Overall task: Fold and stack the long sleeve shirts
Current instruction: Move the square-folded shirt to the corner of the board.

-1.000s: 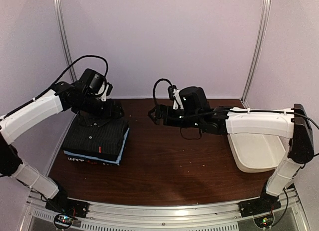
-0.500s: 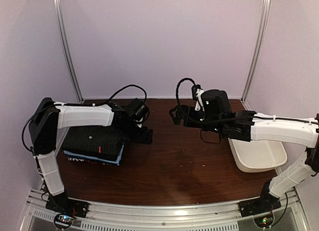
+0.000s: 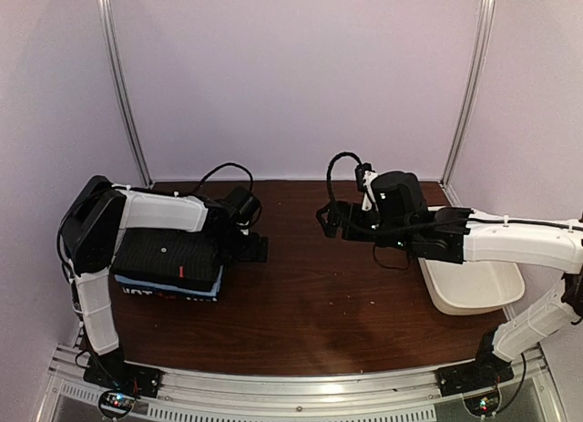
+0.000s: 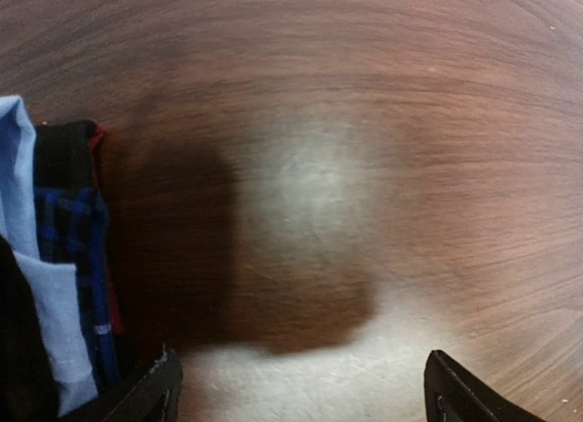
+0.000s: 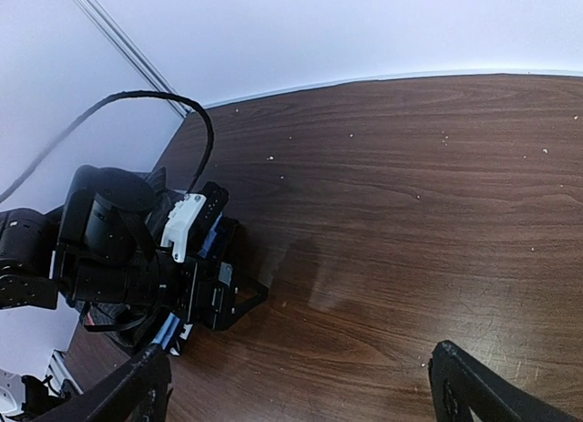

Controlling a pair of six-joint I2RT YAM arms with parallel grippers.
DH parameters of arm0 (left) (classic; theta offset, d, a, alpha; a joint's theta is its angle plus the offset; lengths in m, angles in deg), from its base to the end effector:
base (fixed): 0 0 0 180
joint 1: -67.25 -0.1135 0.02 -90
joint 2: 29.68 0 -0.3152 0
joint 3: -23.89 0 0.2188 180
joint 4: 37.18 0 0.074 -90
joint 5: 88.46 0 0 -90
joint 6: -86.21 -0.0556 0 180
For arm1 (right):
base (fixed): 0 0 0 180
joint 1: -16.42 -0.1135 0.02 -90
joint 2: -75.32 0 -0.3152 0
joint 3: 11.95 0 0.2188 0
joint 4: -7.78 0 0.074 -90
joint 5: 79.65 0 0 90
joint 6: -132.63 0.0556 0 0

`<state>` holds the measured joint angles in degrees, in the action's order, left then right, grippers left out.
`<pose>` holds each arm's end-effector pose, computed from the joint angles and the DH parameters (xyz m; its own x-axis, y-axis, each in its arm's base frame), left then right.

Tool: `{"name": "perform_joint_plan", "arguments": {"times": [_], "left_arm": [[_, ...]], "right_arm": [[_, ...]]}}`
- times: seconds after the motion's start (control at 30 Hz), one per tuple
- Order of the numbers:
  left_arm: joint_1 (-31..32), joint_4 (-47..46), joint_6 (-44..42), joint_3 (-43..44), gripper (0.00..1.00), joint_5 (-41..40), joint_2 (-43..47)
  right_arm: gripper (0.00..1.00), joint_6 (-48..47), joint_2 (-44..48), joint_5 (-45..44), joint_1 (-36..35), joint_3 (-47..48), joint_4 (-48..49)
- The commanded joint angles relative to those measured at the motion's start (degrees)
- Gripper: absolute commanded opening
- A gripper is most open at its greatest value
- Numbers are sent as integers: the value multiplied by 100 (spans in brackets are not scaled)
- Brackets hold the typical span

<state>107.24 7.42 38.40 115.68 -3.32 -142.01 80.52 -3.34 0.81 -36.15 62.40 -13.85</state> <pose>0.3088 -0.2528 0.2109 -0.9268 -0.0960 -0.3631 -0.0126 0.9742 -0.2254 0.1848 0.2263 0.3497 -0.6351 0.1667 -0.7542 -0.3833 0.7798 0.4951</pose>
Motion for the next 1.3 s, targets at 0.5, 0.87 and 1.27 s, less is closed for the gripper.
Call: {"name": "perform_joint_plan", "arguments": {"times": [0.5, 0.87, 1.27], "left_arm": [[-773, -229, -557, -745, 94, 106, 742], [-4, -232, -1051, 24, 94, 108, 1369], [580, -435, -1185, 7, 94, -132, 2435]], "right_arm": [[100, 13, 77, -141, 37, -104, -102], [100, -143, 312, -420, 37, -112, -407], [100, -335, 1223, -843, 37, -420, -604]]}}
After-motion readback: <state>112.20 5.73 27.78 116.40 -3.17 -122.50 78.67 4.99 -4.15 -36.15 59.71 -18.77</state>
